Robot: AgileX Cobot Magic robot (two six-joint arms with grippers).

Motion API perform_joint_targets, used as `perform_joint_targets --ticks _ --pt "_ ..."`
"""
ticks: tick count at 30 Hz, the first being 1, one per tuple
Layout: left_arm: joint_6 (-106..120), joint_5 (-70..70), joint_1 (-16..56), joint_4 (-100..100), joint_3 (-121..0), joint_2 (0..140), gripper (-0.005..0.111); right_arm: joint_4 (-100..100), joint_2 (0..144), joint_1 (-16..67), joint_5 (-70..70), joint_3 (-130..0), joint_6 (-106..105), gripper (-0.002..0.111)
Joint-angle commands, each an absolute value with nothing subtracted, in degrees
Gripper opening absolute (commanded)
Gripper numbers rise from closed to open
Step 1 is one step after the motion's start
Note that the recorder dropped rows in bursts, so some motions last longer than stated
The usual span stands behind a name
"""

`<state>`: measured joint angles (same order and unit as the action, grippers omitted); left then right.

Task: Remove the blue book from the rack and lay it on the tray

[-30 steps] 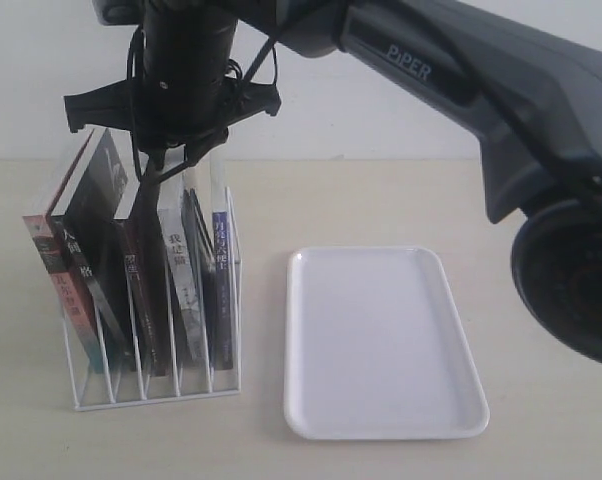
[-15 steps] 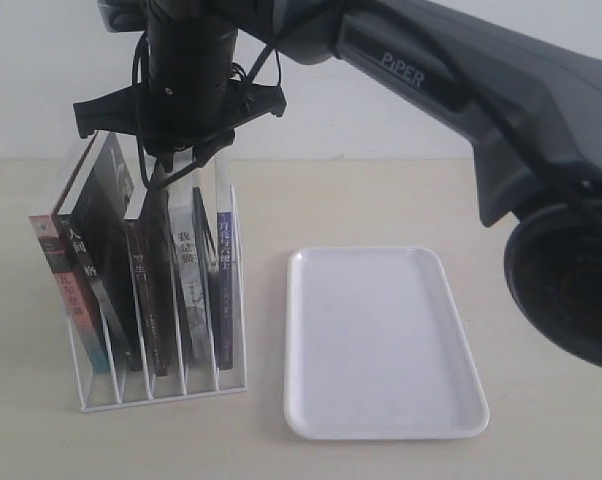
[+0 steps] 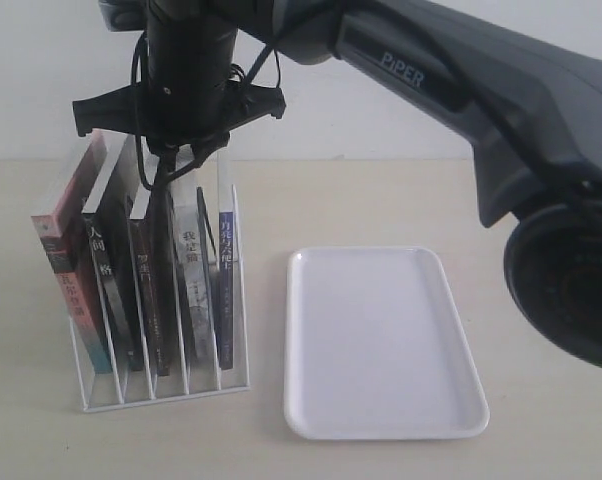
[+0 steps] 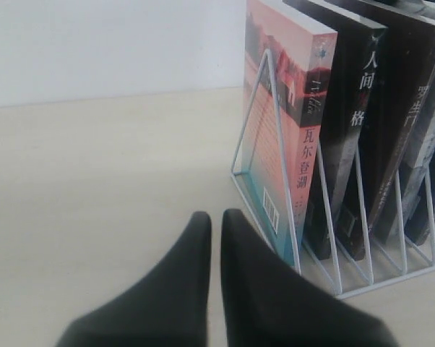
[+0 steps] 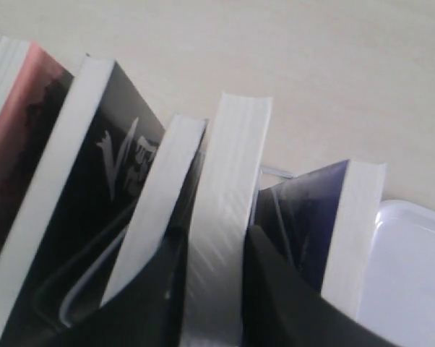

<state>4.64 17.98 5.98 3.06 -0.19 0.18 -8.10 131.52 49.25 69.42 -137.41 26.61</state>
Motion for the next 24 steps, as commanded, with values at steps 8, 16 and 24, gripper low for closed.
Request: perform_joint_targets --ticks 8,16,24 --pt "4.26 18.02 5.78 3.06 0.0 0.0 0.005 -8.36 126.04 49.31 69.96 -137.22 29.72 0.0" --pt "4.26 18.02 5.78 3.06 0.0 0.0 0.005 -13.83 122.51 50.97 69.96 -137.22 32.37 0.0" --pt "4.26 18.02 5.78 3.06 0.0 0.0 0.005 -15.64 121.17 51.81 69.96 -137.22 33.14 0.0"
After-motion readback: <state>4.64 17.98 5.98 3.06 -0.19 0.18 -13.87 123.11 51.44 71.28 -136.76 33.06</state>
